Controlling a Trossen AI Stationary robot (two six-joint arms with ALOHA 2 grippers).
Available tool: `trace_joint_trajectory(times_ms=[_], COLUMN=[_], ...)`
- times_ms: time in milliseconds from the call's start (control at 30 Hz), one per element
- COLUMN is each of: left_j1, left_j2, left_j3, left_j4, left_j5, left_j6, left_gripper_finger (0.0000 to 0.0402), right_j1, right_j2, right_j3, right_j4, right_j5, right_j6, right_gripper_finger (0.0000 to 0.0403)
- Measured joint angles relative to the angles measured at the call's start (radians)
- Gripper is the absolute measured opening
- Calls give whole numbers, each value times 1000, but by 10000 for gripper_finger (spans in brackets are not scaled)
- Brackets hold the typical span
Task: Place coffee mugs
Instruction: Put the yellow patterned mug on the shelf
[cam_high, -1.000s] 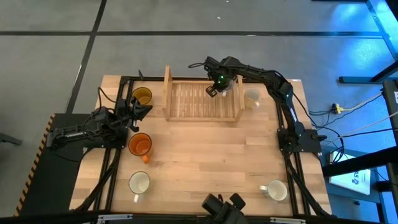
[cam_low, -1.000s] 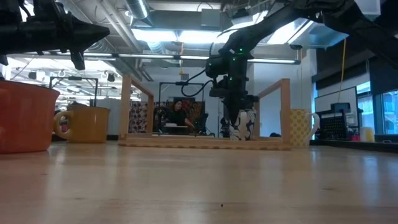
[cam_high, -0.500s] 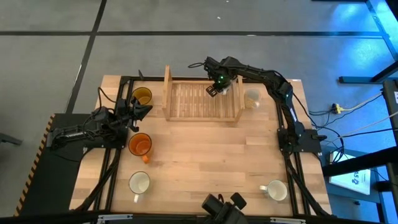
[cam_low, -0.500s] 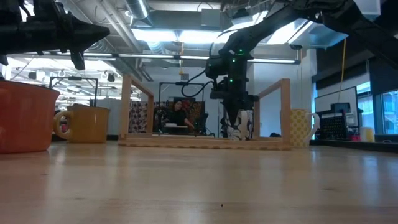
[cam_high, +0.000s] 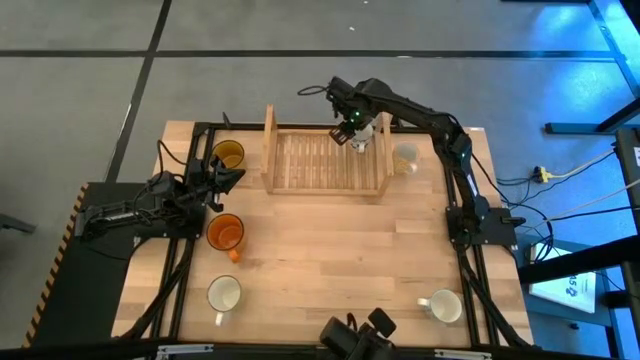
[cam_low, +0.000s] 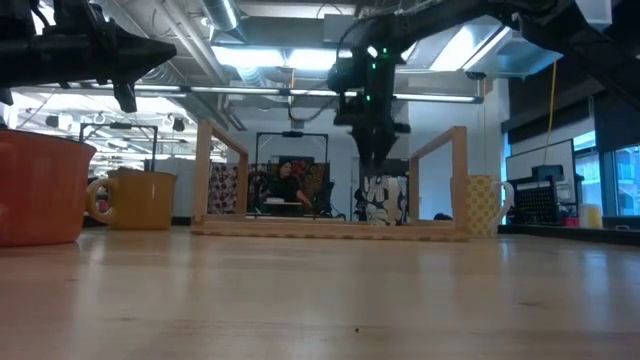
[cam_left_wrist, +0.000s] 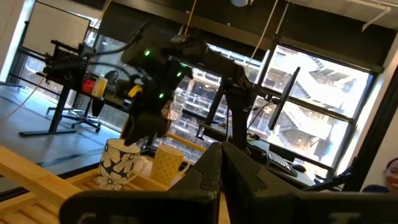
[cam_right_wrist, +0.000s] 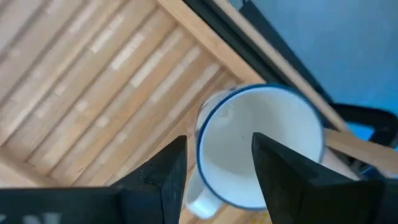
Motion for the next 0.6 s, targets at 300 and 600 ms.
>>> trace_joint_trajectory(times_ms=[300, 600], left_j1=[0, 0], left_j2=[0, 0], left_j3=[0, 0], left_j4=[0, 0], left_j5=[0, 0], left_j6=[0, 0], left_gripper_finger=[4, 4], right_j1=[46, 47], right_j2=[-125, -246], right_j3=[45, 45], right_j4=[-60, -176], right_j5=[5, 115], right_j6=[-16, -2], right_gripper_finger=[163, 163])
